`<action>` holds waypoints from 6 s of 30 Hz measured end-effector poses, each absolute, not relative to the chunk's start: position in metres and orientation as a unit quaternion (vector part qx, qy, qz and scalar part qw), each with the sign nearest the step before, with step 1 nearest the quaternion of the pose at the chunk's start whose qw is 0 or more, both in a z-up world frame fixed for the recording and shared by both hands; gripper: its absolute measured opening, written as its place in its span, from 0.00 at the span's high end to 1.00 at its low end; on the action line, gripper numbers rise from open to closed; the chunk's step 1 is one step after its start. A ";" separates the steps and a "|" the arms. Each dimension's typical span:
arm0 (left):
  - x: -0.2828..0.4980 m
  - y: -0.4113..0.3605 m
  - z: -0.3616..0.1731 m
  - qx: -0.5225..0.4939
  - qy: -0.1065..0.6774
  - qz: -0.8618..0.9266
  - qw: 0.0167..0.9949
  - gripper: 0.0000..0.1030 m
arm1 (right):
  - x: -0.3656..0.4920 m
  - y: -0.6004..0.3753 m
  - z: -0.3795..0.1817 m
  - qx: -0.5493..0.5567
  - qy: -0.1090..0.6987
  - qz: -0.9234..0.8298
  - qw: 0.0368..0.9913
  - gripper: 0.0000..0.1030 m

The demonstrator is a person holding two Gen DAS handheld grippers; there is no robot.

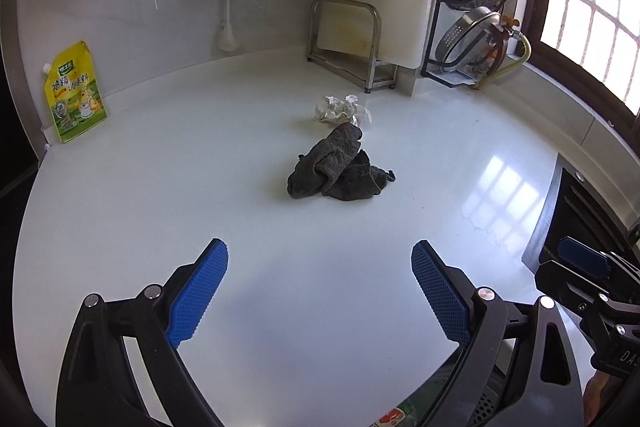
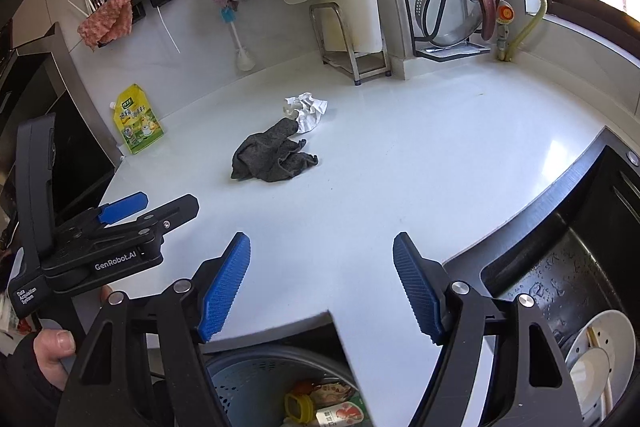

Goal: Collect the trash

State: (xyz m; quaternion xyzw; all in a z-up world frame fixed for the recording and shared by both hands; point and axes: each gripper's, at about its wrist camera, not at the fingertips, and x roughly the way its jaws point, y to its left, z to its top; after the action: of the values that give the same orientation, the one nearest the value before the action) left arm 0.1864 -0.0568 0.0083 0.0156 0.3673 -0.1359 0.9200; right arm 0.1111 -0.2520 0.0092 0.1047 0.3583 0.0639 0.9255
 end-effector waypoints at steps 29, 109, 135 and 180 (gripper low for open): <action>0.318 -0.087 -0.036 0.014 0.422 -0.128 0.897 0.73 | 0.183 -0.279 -0.009 0.120 0.368 0.064 0.920 0.31; -0.005 -0.017 0.043 0.043 0.317 -0.180 0.930 0.79 | -0.050 -0.201 0.007 0.091 0.349 0.024 0.932 0.79; -0.050 -0.033 -0.040 0.065 0.377 -0.177 0.907 0.79 | -0.089 -0.202 -0.058 0.110 0.391 0.035 0.913 0.79; -0.059 -0.024 -0.057 0.053 0.405 -0.120 0.905 0.26 | -0.112 -0.210 -0.074 0.134 0.385 0.038 0.912 0.45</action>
State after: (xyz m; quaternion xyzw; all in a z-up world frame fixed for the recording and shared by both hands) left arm -0.0588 -0.0239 -0.0567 0.0529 0.4046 -0.1195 0.9051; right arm -0.1119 -0.2105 -0.0737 0.1337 0.3851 0.0375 0.9124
